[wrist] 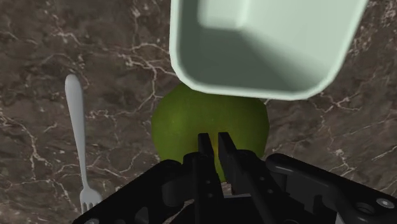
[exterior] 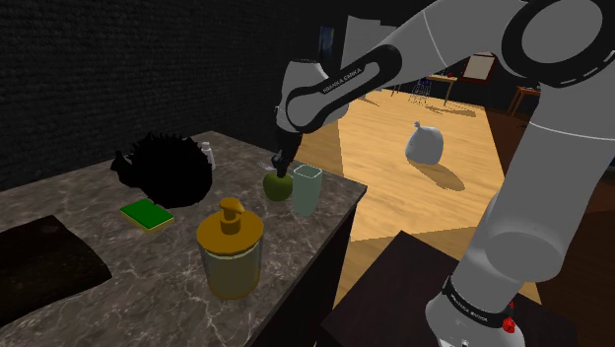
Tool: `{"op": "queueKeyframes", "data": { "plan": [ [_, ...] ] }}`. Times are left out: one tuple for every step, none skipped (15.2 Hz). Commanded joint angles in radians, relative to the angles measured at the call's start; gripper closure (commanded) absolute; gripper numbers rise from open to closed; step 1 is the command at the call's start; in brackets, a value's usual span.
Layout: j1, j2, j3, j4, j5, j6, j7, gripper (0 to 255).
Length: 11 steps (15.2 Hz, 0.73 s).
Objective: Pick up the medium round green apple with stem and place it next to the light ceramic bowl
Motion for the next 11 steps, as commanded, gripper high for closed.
{"op": "queueKeyframes", "data": {
  "plan": [
    [0.0,0.0,0.0,0.0,0.0,0.0,0.0,255],
    [0.0,0.0,0.0,0.0,0.0,0.0,0.0,255],
    [0.0,0.0,0.0,0.0,0.0,0.0,0.0,255],
    [0.0,0.0,0.0,0.0,0.0,0.0,0.0,255],
    [0.0,0.0,0.0,0.0,0.0,0.0,0.0,255],
    [0.0,0.0,0.0,0.0,0.0,0.0,0.0,255],
    [0.0,-0.007,0.0,0.006,0.001,-0.013,-0.001,255],
    [0.0,-0.014,0.0,0.012,0.002,-0.026,-0.002,255],
    [0.0,-0.02,0.0,0.018,0.003,-0.038,-0.002,255],
    [0.0,-0.027,0.0,0.025,0.004,-0.051,-0.003,255],
    [0.0,-0.033,0.0,0.032,0.005,-0.064,-0.004,255]
  ]
}}
